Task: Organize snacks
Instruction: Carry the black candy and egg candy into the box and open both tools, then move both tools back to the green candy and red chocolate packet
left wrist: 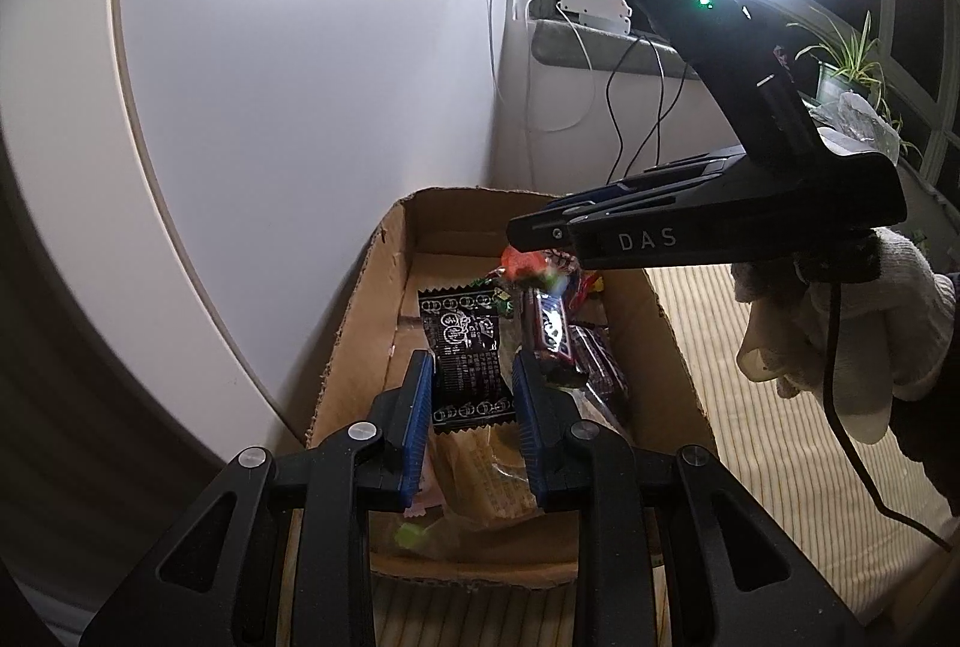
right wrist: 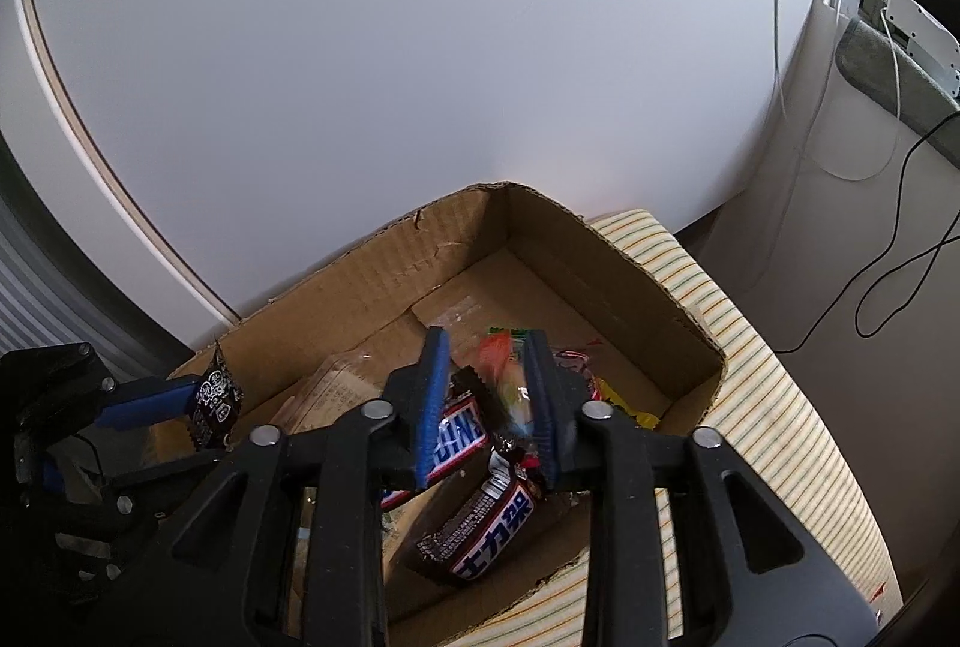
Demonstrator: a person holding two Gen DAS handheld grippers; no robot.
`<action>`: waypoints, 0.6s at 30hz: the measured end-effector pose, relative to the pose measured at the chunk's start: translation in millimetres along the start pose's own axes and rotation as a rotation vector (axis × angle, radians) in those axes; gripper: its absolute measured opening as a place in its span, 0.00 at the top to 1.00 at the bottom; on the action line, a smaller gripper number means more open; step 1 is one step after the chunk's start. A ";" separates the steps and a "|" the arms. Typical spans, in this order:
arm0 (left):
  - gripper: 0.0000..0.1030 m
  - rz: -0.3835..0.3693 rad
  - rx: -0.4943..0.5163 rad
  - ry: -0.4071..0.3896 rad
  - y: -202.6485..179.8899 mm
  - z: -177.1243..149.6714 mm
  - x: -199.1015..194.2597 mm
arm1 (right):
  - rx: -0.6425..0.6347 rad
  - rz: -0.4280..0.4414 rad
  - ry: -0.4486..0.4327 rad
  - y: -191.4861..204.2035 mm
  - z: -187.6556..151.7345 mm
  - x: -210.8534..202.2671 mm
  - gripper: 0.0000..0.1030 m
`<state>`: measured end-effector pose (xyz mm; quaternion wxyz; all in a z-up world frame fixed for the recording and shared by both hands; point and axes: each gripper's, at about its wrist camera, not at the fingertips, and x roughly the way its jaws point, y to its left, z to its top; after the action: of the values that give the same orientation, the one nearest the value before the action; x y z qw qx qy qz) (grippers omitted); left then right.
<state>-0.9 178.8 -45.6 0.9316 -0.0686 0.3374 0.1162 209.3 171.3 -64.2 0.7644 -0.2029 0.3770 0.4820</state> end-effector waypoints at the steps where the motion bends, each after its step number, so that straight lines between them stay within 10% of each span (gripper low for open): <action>1: 0.75 0.001 0.003 0.000 -0.5 -0.2 -0.1 | 0.003 -0.003 -0.004 -0.7 0.1 -1.1 0.51; 5: 0.40 0.013 0.003 -0.014 -0.6 0.2 -1.2 | 0.007 -0.021 -0.032 -2.5 1.0 -8.4 0.25; 18: 0.31 0.026 0.024 -0.027 -8.9 4.7 -4.5 | 0.040 -0.043 -0.043 -10.2 -0.7 -26.2 0.10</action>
<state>1.0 170.4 -38.6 0.9352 -0.0516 0.3270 0.1254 211.5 150.9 -45.0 0.7863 -0.1853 0.3658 0.4621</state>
